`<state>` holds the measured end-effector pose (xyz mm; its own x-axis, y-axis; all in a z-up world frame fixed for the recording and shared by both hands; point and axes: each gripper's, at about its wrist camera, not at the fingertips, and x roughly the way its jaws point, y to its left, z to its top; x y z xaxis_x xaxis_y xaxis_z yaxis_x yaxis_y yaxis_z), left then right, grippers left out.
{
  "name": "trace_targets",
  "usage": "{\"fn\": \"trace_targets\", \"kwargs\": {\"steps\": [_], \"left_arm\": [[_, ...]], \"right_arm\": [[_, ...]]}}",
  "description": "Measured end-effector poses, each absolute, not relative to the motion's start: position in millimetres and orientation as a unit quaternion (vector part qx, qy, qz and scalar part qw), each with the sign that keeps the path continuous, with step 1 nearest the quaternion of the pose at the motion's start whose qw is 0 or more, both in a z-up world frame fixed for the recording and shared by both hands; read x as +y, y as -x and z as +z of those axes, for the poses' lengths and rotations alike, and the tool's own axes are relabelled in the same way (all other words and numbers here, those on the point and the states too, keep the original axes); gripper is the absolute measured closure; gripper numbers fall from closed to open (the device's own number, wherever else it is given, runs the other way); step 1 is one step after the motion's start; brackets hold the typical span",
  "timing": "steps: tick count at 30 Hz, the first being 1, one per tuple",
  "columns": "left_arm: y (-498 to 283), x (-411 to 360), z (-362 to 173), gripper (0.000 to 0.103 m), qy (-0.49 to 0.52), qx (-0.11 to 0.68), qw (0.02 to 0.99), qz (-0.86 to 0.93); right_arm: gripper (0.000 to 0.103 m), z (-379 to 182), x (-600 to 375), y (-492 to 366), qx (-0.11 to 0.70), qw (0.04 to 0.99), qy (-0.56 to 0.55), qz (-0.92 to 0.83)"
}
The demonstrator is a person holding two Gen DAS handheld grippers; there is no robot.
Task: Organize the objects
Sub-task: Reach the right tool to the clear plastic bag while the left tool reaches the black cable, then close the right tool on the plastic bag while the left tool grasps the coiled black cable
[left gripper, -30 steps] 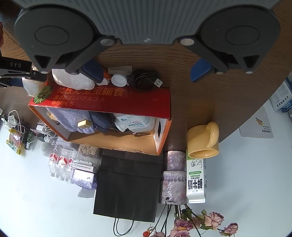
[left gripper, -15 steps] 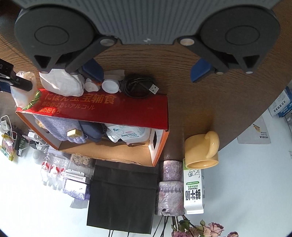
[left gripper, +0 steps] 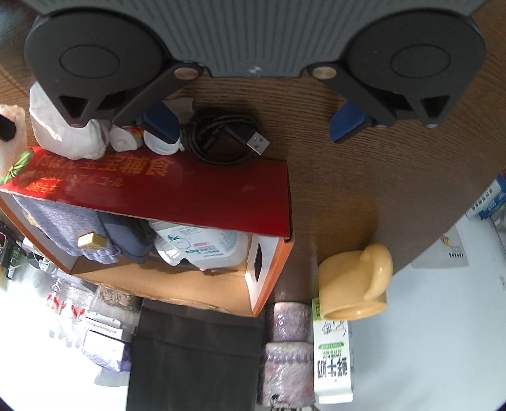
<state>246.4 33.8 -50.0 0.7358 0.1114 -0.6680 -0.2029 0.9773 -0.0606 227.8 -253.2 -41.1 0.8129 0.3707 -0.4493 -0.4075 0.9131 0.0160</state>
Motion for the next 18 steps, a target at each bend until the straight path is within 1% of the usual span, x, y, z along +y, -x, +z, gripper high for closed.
{"fn": "trace_targets", "kwargs": {"steps": [8,9,10,11,12,13,18], "left_arm": [[-246.4,37.5,-50.4,0.0,0.074,0.346,0.932,0.083],[-246.4,37.8,-50.0,0.005,0.075,0.344,0.932,0.08],[-245.3,37.3,-49.2,0.016,0.074,0.341,0.934,0.076],[-244.1,36.5,-48.6,0.022,0.073,0.337,0.936,0.071],[-242.8,34.9,-47.8,0.042,0.069,0.335,0.938,0.066],[-241.8,32.9,-47.3,0.046,0.064,0.331,0.939,0.063],[-237.6,29.9,-47.5,0.047,0.061,0.325,0.942,0.064]], "right_arm": [[0.06,-41.1,-252.2,-227.4,0.228,0.951,0.042,0.206],[0.06,-41.1,-252.2,-227.4,0.228,0.951,0.042,0.206],[0.06,-41.0,-252.2,-227.5,0.228,0.951,0.042,0.206],[0.06,-40.9,-252.1,-227.1,0.228,0.951,0.042,0.206],[0.06,-40.9,-252.0,-227.2,0.228,0.951,0.042,0.206],[0.06,-40.9,-251.8,-227.2,0.228,0.951,0.042,0.206],[0.06,-40.4,-251.8,-226.8,0.227,0.951,0.043,0.206]]}}
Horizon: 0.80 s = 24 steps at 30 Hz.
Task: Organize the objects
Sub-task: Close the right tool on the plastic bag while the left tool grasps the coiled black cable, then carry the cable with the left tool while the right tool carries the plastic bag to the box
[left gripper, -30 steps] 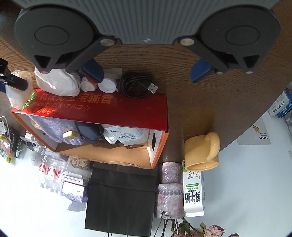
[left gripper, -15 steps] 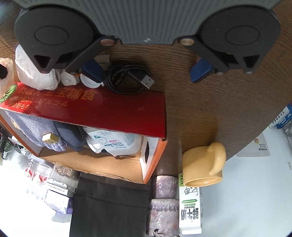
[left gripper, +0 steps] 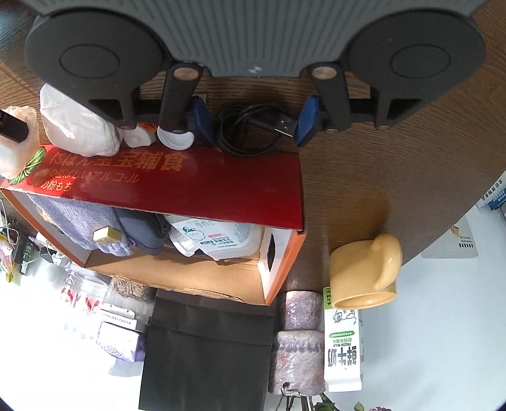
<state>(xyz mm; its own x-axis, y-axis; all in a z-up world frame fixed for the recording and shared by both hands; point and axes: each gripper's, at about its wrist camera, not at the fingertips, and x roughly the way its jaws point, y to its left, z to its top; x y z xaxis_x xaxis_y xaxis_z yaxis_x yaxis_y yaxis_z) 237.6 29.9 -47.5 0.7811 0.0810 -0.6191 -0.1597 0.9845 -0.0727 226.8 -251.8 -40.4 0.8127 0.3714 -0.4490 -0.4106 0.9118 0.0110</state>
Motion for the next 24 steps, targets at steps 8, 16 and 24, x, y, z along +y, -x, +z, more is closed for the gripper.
{"fn": "trace_targets", "kwargs": {"steps": [8,16,24], "left_arm": [[-226,34,-43,0.047,0.07,0.304,0.947,0.072],[-211,33,-38,0.047,0.072,0.286,0.953,0.072],[-193,22,-24,0.047,0.079,0.266,0.959,0.052]], "right_arm": [[0.06,-39,-251,-224,0.218,0.953,0.046,0.206],[0.06,-37,-251,-219,0.209,0.954,0.046,0.209],[0.06,-31,-246,-208,0.194,0.955,0.037,0.221]]}}
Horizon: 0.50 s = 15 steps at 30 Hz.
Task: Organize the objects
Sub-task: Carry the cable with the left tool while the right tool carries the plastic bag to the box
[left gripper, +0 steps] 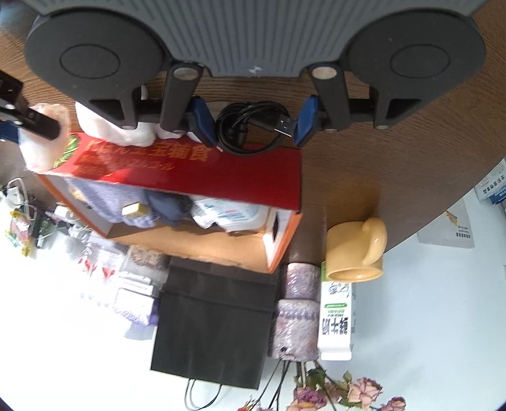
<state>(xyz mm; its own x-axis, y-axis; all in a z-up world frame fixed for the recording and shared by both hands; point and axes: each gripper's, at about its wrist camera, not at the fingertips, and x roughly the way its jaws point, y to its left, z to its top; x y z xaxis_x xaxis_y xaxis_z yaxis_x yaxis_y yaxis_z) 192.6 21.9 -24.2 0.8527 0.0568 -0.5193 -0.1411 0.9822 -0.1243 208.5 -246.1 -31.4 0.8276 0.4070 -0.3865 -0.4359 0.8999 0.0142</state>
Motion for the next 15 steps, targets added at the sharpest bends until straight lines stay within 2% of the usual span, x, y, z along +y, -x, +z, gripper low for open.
{"fn": "trace_targets", "kwargs": {"steps": [15], "left_arm": [[-214,-8,21,0.047,0.059,0.218,0.974,0.014]], "right_arm": [[0.06,1,-223,-225,0.164,0.955,0.031,0.245]]}}
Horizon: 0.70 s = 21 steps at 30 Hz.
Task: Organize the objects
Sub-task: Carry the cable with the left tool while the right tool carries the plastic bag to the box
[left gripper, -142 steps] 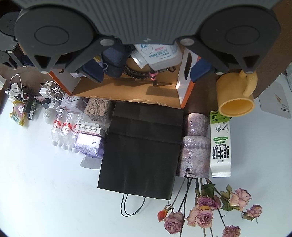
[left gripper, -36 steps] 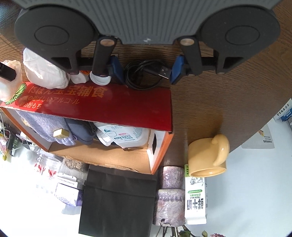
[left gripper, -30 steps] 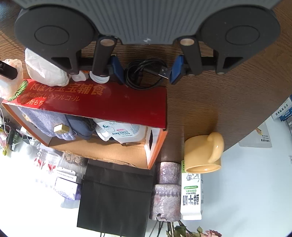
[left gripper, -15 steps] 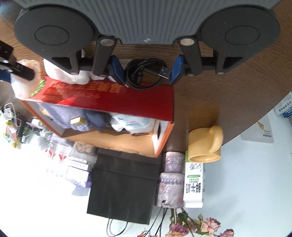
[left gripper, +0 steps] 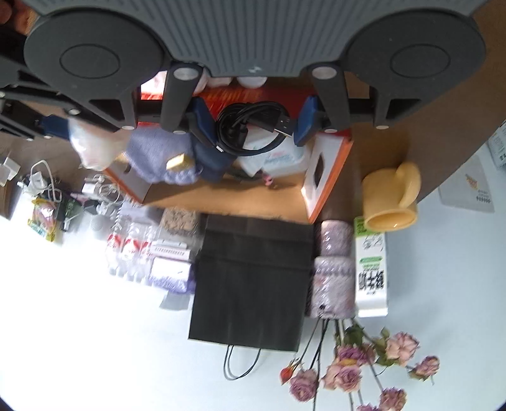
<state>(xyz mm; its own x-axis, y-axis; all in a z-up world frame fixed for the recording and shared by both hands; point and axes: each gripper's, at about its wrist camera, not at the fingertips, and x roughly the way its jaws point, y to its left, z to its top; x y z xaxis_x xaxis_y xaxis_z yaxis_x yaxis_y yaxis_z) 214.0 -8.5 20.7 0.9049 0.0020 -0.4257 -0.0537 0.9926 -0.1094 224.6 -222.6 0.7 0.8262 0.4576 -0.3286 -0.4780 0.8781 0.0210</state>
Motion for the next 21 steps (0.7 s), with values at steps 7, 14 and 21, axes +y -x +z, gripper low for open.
{"fn": "trace_targets", "kwargs": {"steps": [7,14,21], "left_arm": [[-238,-20,36,0.047,0.06,0.198,0.978,0.002],[-270,-22,38,0.047,0.07,0.194,0.979,0.003],[-312,-16,35,0.047,0.086,0.203,0.975,0.009]], "right_arm": [[0.06,13,-210,-246,0.151,0.957,0.036,0.244],[0.06,19,-199,-283,0.144,0.96,0.027,0.237],[0.06,20,-197,-330,0.149,0.963,0.011,0.224]]}}
